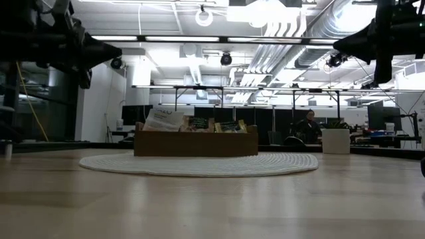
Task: Pick & Place Tea
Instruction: Return to Home Position
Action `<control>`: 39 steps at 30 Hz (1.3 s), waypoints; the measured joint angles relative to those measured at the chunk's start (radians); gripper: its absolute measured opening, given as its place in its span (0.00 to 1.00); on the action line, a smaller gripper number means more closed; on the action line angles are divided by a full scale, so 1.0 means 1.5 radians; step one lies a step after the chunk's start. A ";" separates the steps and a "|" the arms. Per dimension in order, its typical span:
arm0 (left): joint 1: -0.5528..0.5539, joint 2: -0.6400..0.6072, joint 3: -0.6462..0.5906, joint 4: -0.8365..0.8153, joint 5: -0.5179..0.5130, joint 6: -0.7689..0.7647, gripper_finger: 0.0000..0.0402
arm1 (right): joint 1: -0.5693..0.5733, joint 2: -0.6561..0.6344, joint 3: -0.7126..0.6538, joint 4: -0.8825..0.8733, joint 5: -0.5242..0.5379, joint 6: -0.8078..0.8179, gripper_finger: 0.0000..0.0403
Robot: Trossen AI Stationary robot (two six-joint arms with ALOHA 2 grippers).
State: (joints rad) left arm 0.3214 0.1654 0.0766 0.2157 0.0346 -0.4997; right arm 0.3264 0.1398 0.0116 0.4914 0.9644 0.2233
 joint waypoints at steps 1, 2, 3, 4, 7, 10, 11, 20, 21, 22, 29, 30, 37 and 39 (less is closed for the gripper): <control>0.000 -0.018 -0.013 0.005 -0.003 -0.010 0.00 | 0.000 -0.007 0.000 0.000 0.004 -0.009 0.03; 0.000 -0.039 -0.027 0.009 -0.005 -0.019 0.00 | 0.000 -0.015 0.000 0.000 0.006 -0.015 0.03; 0.000 -0.060 -0.034 0.001 -0.006 -0.025 0.00 | 0.000 -0.023 0.000 0.000 0.008 -0.022 0.03; 0.000 -0.081 -0.040 0.008 -0.007 -0.030 0.00 | 0.001 -0.033 -0.001 0.000 0.008 -0.028 0.03; 0.000 -0.107 -0.041 -0.031 -0.020 -0.023 0.00 | 0.001 -0.068 -0.001 -0.021 0.004 -0.038 0.03; 0.001 -0.105 -0.041 -0.035 -0.017 -0.014 0.00 | 0.001 -0.091 -0.001 -0.045 -0.005 -0.045 0.03; 0.001 -0.107 -0.041 -0.035 -0.017 -0.013 0.00 | 0.001 -0.089 -0.001 -0.053 0.000 -0.047 0.03; 0.000 -0.105 -0.042 -0.109 -0.046 0.108 0.00 | 0.000 -0.089 -0.001 -0.172 0.003 0.011 0.03; 0.000 -0.105 -0.042 -0.121 -0.050 0.116 0.00 | 0.000 -0.089 -0.001 -0.180 0.003 0.010 0.03; 0.000 -0.105 -0.042 -0.127 -0.055 0.119 0.00 | 0.000 -0.089 -0.001 -0.193 0.003 0.006 0.03; 0.000 -0.099 -0.042 -0.131 -0.060 0.121 0.00 | 0.001 -0.089 -0.001 -0.262 0.001 -0.032 0.03; 0.000 -0.099 -0.042 -0.131 -0.060 0.121 0.00 | 0.001 -0.089 -0.001 -0.269 0.001 -0.029 0.03; 0.000 -0.099 -0.043 -0.131 -0.060 0.121 0.00 | 0.001 -0.089 -0.002 -0.271 0.001 -0.031 0.03; 0.000 -0.099 -0.043 -0.131 -0.059 0.121 0.00 | 0.001 -0.089 -0.002 -0.271 0.001 -0.032 0.03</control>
State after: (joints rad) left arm 0.3210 0.0162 0.0128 0.0185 -0.0546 -0.3187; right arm 0.3271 0.0067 0.0093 0.0849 0.9653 0.1758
